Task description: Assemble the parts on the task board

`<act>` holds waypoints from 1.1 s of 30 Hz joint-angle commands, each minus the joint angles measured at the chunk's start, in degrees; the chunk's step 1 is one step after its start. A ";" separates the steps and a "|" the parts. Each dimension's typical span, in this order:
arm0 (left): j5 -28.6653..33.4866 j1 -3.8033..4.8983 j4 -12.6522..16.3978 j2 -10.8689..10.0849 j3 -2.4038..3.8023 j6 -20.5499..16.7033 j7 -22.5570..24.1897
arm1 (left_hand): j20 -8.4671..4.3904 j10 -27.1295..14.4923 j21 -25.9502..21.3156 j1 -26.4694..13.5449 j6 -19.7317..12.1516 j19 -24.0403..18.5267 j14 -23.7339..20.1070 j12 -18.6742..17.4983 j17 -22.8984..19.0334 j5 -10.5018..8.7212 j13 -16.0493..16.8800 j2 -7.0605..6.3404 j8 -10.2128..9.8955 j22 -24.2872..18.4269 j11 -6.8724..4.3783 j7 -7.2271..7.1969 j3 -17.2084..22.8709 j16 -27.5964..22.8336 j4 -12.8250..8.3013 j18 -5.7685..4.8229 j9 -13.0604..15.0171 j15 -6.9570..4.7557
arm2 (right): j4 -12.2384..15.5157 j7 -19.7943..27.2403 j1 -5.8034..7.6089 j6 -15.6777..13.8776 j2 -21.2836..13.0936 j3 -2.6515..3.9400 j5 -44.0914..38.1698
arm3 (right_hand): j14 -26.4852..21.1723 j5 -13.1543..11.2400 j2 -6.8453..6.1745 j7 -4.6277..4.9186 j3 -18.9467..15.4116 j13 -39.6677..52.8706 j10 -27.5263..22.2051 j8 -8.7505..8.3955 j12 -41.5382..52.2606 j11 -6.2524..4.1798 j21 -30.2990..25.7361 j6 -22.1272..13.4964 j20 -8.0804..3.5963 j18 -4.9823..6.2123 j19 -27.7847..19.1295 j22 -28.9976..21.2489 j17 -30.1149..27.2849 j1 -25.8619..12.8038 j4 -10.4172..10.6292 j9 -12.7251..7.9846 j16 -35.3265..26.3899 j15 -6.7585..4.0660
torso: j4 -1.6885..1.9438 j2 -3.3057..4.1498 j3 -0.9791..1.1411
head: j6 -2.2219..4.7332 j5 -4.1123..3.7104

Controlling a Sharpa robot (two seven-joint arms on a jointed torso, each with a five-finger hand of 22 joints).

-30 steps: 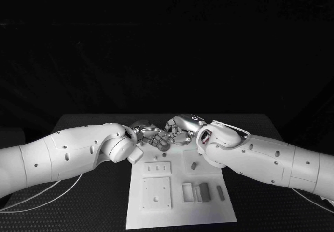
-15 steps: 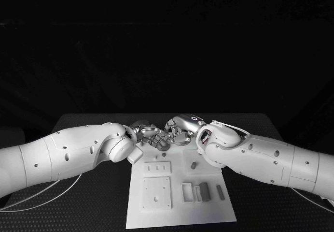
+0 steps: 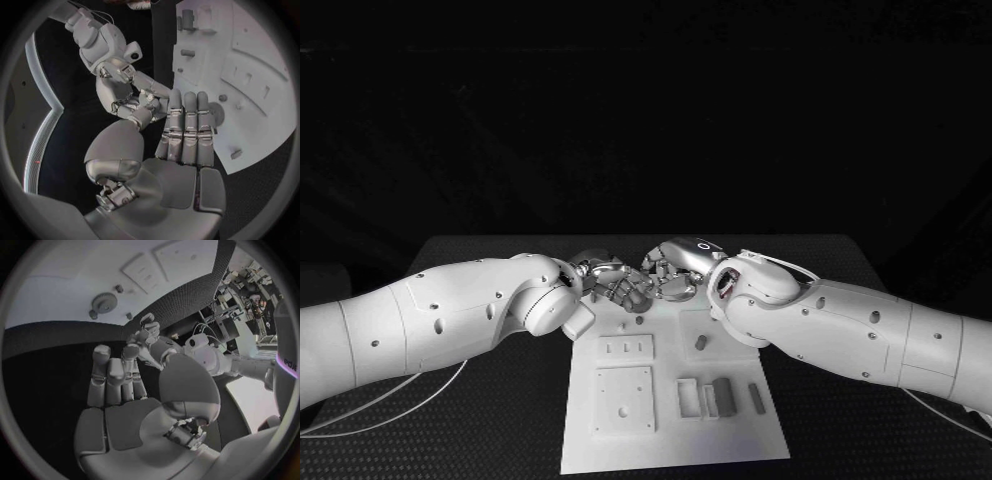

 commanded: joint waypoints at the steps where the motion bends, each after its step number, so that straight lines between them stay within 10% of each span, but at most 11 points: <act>1: -1.45 -0.03 -0.38 -0.17 -0.03 1.12 -0.93 | -0.32 -0.38 0.24 -0.19 3.64 0.08 -0.05 0.65 0.10 0.23 0.55 0.58 0.16 0.32 -0.11 -3.48 0.14 0.43 -0.57 -0.85 1.75 -0.36 | -0.45 2.38 0.03 -1.44 -0.72 0.04 4.60 | -1.28 0.22 -2.92 3.71 -0.37 -0.11 -2.31 -2.41 -0.85 1.24 -0.92 0.92 0.37 0.78 -1.36 0.41 -0.40 -1.53 0.81 -1.12 -1.15 1.00 | -0.05 -0.01 0.02 | -0.11 0.09; 9: -3.19 -0.03 -1.01 -0.52 -0.03 2.83 -2.46 | -0.45 -0.82 0.42 -0.71 3.70 0.18 -0.11 1.62 0.16 0.42 1.71 0.66 0.11 1.04 -0.24 -3.59 0.47 1.15 -1.00 -0.84 2.89 -0.48 | -0.47 7.27 -0.16 -6.11 -2.89 0.03 9.48 | -6.96 0.18 -6.56 8.19 -2.59 -1.49 -9.46 -7.95 -4.00 5.49 -4.54 -9.52 2.42 -0.11 -7.08 -0.27 -1.80 -3.05 1.16 -3.36 -5.17 5.22 | -0.05 0.00 0.07 | -0.19 0.18; 16: -6.62 -0.03 -1.61 -0.97 -0.04 5.84 -5.86 | -0.48 -0.98 0.46 -0.87 3.72 0.19 -0.15 1.93 0.15 0.58 2.08 0.62 0.06 1.28 -0.27 -3.61 0.59 1.38 -1.09 -0.85 3.26 -0.51 | -0.73 18.08 -0.23 -12.31 -6.46 0.03 22.22 | -8.81 0.22 -7.38 8.81 -4.70 -2.23 -11.17 -7.86 -3.80 6.16 -5.51 -10.30 3.73 -0.52 -9.08 -0.17 -2.29 -5.75 4.25 -3.34 -5.78 6.03 | 0.09 -0.04 0.08 | -0.41 0.49; 21: -10.70 -0.01 -1.34 -1.18 -0.09 6.54 -10.00 | -0.49 -1.15 0.46 -1.01 3.70 0.15 -0.23 2.09 0.12 0.18 2.30 0.51 -0.01 1.44 -0.27 -3.62 0.61 1.50 -1.12 -0.84 3.50 -0.51 | -2.68 20.51 -0.16 -12.56 -8.06 0.23 26.49 | -9.61 0.23 -4.85 8.62 -9.25 -2.91 -11.82 -7.41 -3.13 6.03 -5.77 -10.51 4.02 0.24 -10.05 0.13 -2.48 -6.68 2.45 -3.11 -5.45 5.84 | -0.17 0.03 0.14 | -0.60 0.76; 28: -18.91 -0.02 -0.11 -1.07 -0.34 5.66 -14.60 | -0.53 -1.19 0.51 -1.00 3.76 0.17 -0.23 2.25 0.10 0.04 2.48 0.35 -0.05 1.61 -0.31 -3.66 0.66 1.63 -1.20 -0.84 3.68 -0.54 | -8.17 22.59 1.44 -10.71 -7.27 2.12 39.42 | -9.95 0.24 -3.09 8.56 -10.70 -3.65 -12.16 -7.02 -2.89 5.98 -6.05 -10.20 4.49 0.53 -10.32 0.15 -2.81 -6.54 1.29 -3.07 -5.47 5.79 | 0.04 -0.02 0.12 | -1.19 0.51; 33: -22.85 -0.01 1.59 -1.53 -1.73 5.28 -17.44 | -0.57 -1.18 0.56 -0.94 3.84 0.22 -0.19 2.39 0.09 0.04 2.63 0.23 -0.08 1.75 -0.35 -3.70 0.74 1.76 -1.27 -0.82 3.83 -0.58 | -11.68 23.80 2.93 -7.93 -6.32 2.98 45.78 | -10.36 0.21 -2.15 8.57 -11.67 -4.40 -12.57 -6.87 -2.89 6.02 -6.40 -10.17 4.91 0.71 -10.70 0.13 -3.17 -6.51 0.36 -3.14 -5.72 5.83 | 0.20 -0.05 0.11 | -1.92 0.42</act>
